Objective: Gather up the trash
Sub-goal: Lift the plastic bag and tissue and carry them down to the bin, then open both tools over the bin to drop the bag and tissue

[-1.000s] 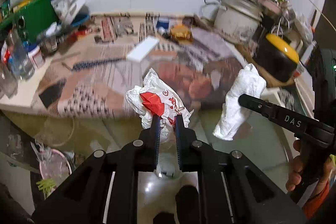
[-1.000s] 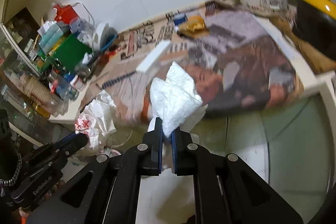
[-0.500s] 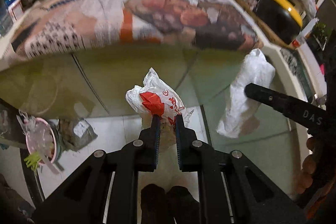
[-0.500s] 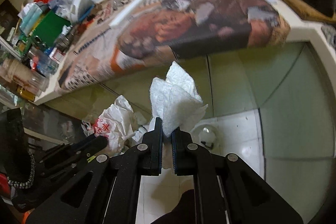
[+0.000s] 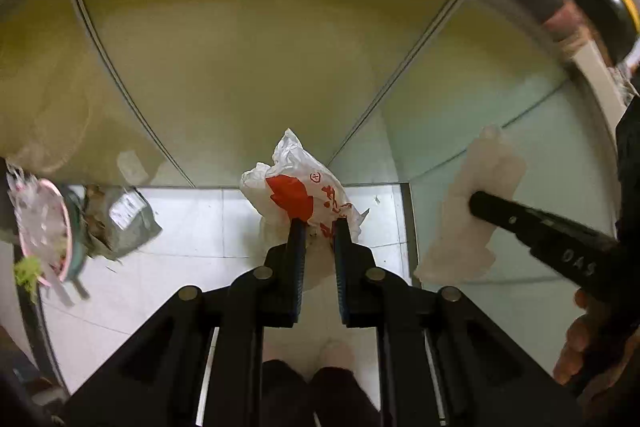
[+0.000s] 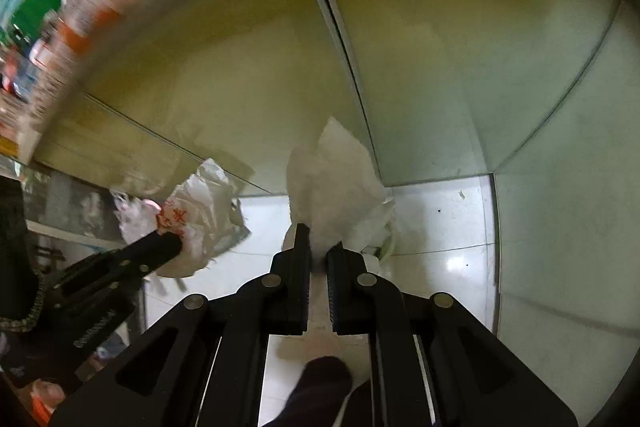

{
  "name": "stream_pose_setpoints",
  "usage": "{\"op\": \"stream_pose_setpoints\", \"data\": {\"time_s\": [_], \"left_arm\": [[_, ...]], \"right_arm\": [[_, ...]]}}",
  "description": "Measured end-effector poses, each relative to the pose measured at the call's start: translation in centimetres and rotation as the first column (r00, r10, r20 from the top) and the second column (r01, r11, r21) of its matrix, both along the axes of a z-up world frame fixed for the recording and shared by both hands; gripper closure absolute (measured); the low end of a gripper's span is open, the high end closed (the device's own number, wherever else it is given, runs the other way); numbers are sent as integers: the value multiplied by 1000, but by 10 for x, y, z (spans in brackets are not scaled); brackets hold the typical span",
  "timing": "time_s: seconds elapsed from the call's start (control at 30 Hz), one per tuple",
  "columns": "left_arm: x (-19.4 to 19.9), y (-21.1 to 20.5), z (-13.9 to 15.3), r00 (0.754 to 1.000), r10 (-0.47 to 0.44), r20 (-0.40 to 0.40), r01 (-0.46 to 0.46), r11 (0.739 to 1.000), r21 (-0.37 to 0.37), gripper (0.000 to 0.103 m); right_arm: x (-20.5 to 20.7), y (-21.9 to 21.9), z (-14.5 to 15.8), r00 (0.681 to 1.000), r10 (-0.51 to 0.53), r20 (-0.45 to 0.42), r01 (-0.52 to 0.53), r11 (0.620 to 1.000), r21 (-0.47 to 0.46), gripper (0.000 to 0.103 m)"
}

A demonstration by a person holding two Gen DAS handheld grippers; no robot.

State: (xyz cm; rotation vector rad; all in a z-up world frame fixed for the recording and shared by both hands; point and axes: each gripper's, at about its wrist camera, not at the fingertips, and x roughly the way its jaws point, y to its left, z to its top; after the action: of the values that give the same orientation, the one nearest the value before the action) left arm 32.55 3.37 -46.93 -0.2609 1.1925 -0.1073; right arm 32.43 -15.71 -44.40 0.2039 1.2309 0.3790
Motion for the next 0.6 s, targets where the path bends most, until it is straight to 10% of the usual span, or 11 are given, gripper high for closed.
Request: {"op": "stream_pose_setpoints", "data": {"time_s": [0.6], "left_arm": [[22,26,-218,990,71,-120,-76,996,-40,90]], "right_arm": [[44,46,-215,978,108,-181,-108,994,7,88]]}}
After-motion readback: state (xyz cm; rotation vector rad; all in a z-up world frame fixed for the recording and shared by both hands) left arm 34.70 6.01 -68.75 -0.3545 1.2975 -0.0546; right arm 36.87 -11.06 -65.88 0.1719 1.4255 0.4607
